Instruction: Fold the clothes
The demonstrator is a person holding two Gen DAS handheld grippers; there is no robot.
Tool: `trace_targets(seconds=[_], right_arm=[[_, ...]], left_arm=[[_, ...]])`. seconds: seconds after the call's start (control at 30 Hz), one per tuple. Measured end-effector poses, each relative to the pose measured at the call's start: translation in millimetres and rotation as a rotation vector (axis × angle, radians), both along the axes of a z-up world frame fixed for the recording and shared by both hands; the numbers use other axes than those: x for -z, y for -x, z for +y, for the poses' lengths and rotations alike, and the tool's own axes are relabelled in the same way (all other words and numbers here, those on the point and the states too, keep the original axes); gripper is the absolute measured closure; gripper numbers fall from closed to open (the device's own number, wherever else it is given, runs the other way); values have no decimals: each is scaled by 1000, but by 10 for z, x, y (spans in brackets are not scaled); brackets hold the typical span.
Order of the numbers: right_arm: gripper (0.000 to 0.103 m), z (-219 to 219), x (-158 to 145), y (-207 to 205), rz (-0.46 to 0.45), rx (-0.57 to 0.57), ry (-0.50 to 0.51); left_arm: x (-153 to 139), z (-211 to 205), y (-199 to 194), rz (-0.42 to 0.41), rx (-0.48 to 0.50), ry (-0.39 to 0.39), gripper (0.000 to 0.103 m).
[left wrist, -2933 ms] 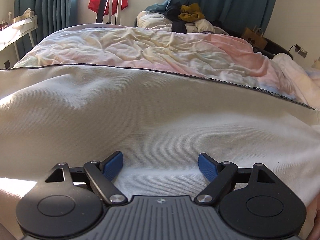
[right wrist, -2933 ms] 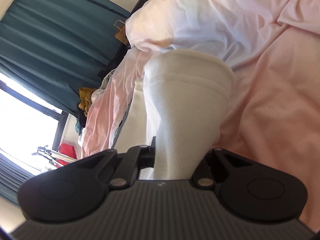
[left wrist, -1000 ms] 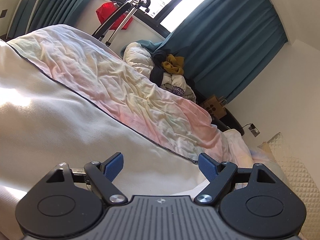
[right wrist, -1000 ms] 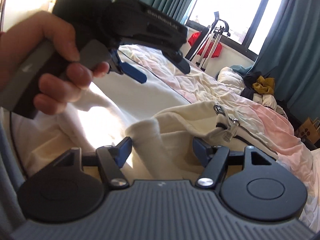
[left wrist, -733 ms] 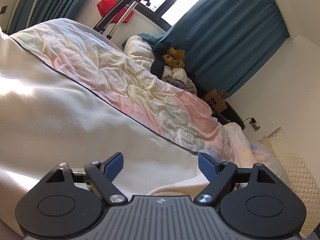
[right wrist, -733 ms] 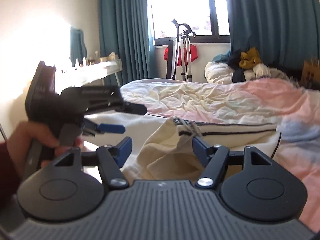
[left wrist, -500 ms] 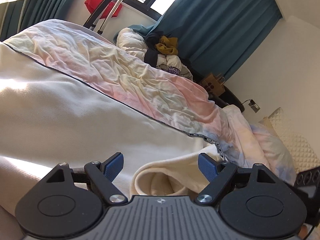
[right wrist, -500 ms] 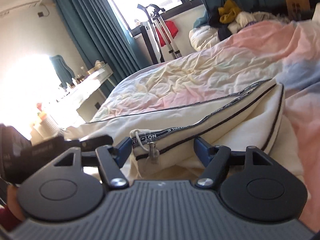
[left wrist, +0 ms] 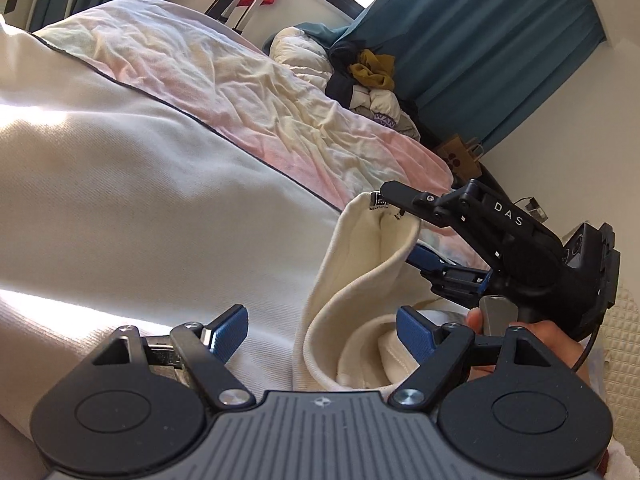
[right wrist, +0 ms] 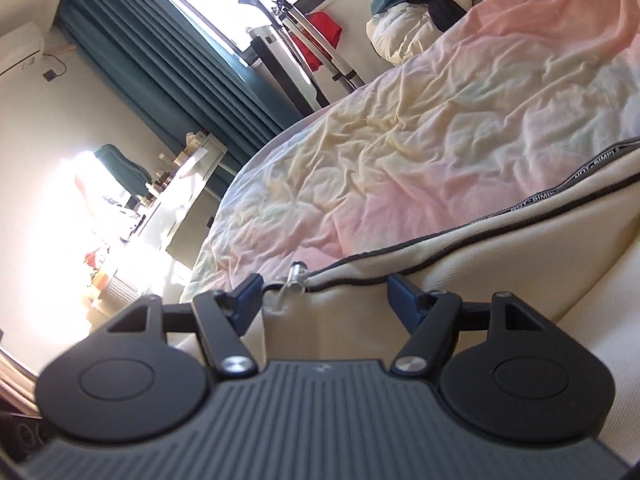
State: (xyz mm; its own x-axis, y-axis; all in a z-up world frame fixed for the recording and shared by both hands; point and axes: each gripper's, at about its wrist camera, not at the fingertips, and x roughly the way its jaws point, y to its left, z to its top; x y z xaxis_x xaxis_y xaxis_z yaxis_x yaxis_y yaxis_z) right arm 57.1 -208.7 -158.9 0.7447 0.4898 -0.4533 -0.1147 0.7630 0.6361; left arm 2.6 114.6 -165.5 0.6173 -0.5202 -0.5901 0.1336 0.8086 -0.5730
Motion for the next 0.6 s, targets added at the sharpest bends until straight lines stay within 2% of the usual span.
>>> trace_targets(seconds=[0.07,0.23,0.4,0.6], right_arm=[[31,19,56,-12,-23,20,58],[31,-80,155,-87,-4,-25,-81],[31,-179,118,-56,-21,-33,-190],[31,-303,-154,192,-111,8,-149]], left_arm=[[41,-29,-43,15,5,5,20],[103,-172,-97,10,76,-18,22],[100,-217,-65,10,82,-34,24],[86,-247,72,-1,111,-81,29]])
